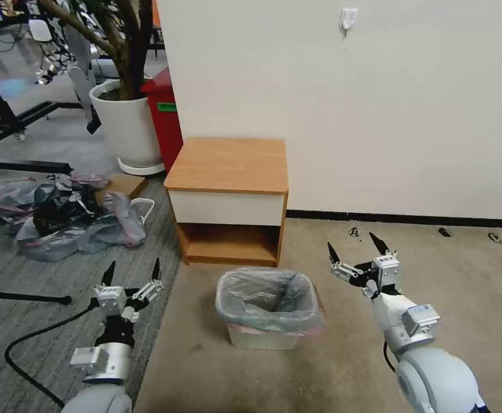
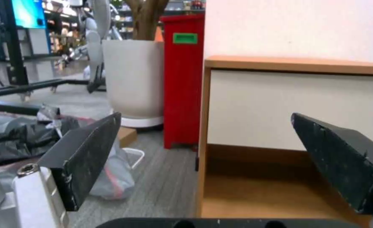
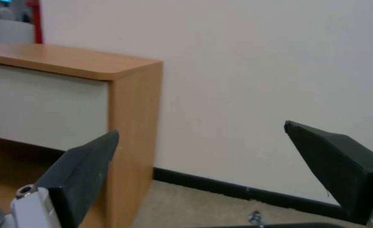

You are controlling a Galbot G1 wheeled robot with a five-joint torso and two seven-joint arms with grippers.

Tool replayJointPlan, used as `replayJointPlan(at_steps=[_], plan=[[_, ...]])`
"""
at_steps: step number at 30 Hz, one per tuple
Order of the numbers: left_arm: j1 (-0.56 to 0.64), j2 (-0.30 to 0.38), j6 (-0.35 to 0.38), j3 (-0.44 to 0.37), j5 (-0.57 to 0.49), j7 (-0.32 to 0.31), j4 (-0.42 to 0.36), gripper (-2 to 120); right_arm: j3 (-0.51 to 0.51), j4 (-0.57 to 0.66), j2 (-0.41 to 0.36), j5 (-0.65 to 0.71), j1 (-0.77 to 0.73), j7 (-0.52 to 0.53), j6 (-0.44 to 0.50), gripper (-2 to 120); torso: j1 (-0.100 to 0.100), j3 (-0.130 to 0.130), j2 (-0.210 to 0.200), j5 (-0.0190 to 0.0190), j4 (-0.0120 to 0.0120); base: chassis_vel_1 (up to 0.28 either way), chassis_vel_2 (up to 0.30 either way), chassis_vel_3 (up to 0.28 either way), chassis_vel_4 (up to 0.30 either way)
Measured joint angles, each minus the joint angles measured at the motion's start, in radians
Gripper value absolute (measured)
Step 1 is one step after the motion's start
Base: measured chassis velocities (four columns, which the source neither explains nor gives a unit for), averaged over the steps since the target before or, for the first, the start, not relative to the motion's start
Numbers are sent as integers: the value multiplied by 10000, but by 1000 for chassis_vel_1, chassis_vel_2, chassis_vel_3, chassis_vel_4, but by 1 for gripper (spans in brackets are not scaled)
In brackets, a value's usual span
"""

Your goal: Pick up the garbage bag from the table and place it over the trash can.

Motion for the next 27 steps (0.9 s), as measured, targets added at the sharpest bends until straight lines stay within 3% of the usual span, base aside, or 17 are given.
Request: replayJointPlan(at_steps=[27], plan=[[-38,-234,-237,21,-12,100,239,100,289,-76,282,-126,-304,248,103,100,1,1,-1,-1,1,0,0,0,0]])
